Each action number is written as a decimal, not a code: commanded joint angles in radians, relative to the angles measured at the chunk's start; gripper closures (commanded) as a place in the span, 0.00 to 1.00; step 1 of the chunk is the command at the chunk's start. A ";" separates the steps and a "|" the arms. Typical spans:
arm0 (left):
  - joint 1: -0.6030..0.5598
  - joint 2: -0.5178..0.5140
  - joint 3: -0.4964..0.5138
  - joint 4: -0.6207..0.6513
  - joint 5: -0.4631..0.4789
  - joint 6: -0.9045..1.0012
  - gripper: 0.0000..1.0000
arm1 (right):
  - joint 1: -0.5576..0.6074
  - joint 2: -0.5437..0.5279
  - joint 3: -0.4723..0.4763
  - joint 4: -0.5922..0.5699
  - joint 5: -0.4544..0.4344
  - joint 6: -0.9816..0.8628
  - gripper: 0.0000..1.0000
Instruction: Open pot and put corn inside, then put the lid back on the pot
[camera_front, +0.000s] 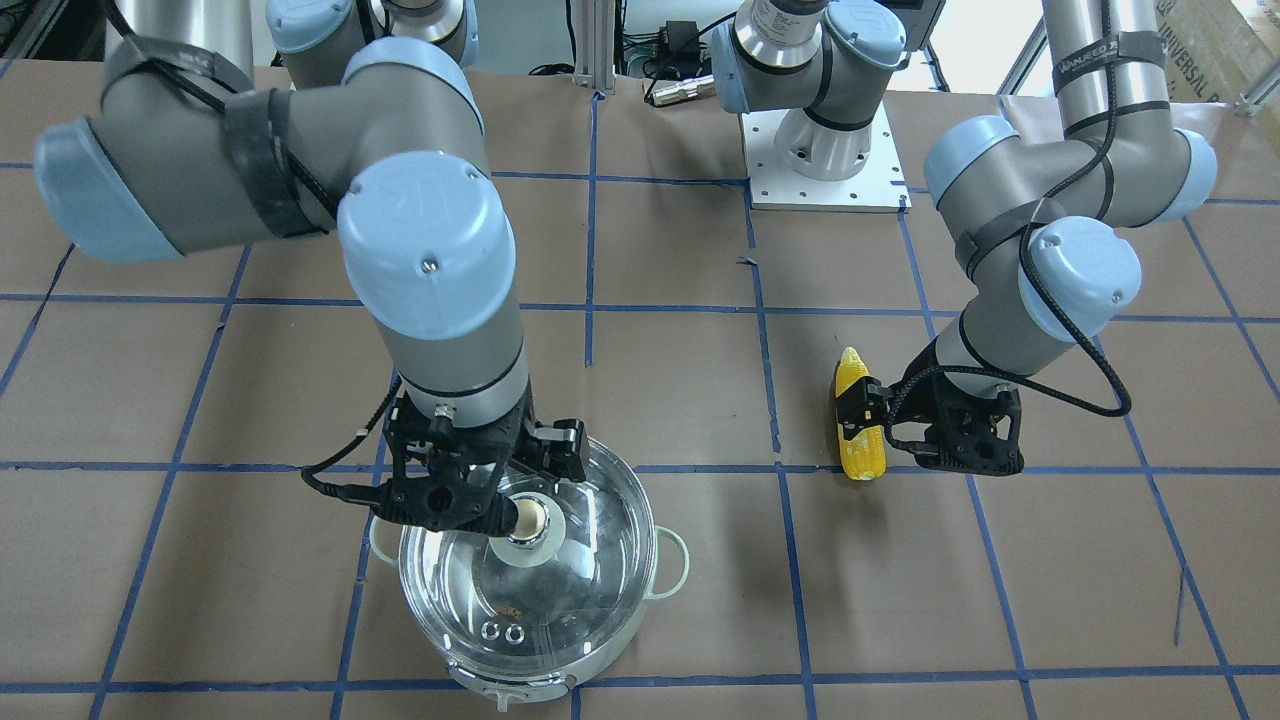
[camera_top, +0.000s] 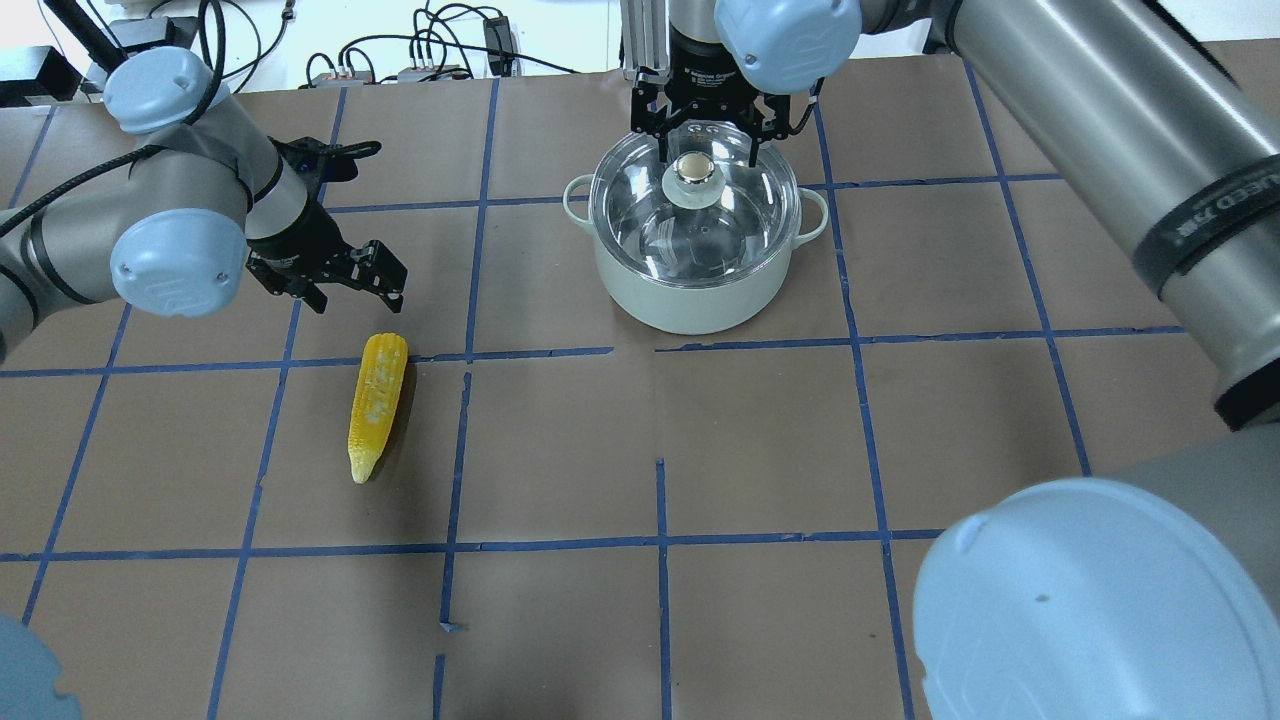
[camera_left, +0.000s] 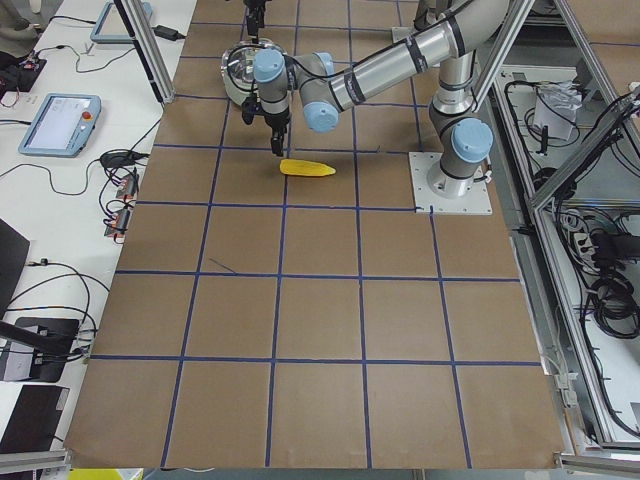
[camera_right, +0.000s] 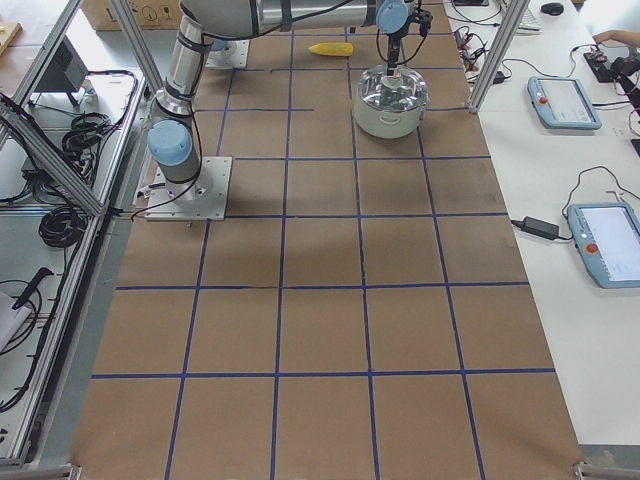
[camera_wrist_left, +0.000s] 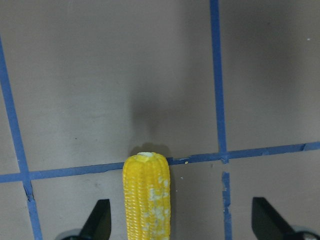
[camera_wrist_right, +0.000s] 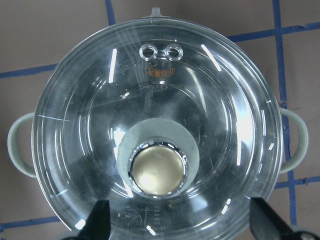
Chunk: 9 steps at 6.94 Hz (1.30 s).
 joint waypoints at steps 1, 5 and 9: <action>0.007 -0.001 -0.093 0.130 0.000 0.013 0.00 | 0.004 0.044 -0.002 -0.041 0.005 0.015 0.02; 0.007 -0.004 -0.210 0.291 0.000 0.016 0.00 | 0.010 0.058 0.007 -0.044 0.002 0.000 0.13; 0.019 -0.002 -0.256 0.325 0.000 0.035 0.00 | 0.009 0.055 -0.006 -0.035 -0.010 0.001 0.54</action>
